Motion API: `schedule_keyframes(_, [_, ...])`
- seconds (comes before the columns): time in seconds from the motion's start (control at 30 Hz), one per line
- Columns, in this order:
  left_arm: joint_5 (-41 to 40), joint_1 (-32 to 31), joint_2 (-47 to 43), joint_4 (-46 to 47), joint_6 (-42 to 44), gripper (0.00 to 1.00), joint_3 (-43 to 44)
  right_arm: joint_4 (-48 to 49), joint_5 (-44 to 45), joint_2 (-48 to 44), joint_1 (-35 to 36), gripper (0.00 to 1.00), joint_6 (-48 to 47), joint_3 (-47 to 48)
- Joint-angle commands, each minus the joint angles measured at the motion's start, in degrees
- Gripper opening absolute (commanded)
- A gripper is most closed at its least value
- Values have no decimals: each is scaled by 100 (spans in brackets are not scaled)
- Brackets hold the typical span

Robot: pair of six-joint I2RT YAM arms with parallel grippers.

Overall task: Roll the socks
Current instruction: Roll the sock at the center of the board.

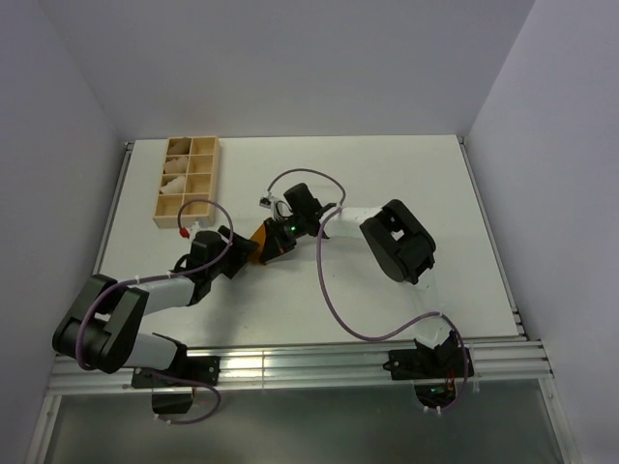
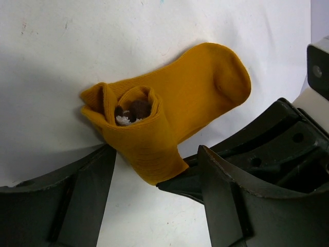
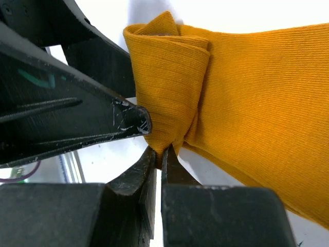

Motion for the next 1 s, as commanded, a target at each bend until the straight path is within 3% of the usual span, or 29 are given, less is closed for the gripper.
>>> schedule_keyframes(0.0, [38,18,109,117,0,70,28,-867,-210,231,-59,0,-112,322])
schedule_keyframes(0.47, [-103,18,152,-76,35,65,-17,-1112,-799,847,-226,0,345,796])
schedule_keyframes(0.57, [-120,18,336,-129,-35,58,62,-1393,-799,943,-244,0,231,963])
schedule_keyframes(0.83, [-85,18,654,-252,-167,24,229,-1368,-606,812,-261,3,126,867])
schedule_keyframes(0.93, [-76,18,706,-410,-141,15,335,-1315,-317,549,-261,17,29,648])
schedule_keyframes(0.97, [-85,18,698,-471,-141,13,353,-1228,-220,296,-261,26,-58,560])
